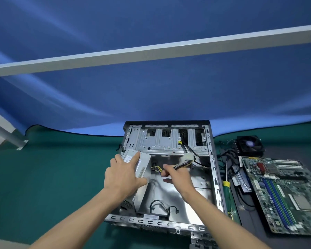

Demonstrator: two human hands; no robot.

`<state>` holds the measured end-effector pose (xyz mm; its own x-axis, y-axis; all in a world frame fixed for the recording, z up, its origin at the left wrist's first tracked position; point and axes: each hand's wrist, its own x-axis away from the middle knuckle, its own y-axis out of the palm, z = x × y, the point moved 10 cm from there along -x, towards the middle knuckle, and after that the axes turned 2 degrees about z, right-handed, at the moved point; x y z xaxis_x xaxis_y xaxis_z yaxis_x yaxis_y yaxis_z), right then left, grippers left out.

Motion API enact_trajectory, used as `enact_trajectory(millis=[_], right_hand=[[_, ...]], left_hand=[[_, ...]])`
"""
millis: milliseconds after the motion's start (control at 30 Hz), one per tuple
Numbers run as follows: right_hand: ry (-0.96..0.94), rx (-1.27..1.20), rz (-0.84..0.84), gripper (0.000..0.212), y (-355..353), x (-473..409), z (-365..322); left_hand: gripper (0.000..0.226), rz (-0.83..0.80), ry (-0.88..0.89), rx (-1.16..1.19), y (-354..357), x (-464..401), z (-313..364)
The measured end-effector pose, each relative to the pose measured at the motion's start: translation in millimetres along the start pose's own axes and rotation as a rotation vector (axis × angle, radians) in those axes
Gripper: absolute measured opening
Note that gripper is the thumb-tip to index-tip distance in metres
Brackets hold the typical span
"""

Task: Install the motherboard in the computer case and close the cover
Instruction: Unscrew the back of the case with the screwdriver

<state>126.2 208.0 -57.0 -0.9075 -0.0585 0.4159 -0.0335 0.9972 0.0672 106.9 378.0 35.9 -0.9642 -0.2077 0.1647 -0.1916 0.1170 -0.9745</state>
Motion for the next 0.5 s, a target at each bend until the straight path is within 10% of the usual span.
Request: enact_trajectory(millis=[500], right_hand=[[0.283, 0.016, -0.104, 0.032, 28, -17, 36]], left_hand=[[0.088, -0.02, -0.091, -0.11, 52, -7, 7]])
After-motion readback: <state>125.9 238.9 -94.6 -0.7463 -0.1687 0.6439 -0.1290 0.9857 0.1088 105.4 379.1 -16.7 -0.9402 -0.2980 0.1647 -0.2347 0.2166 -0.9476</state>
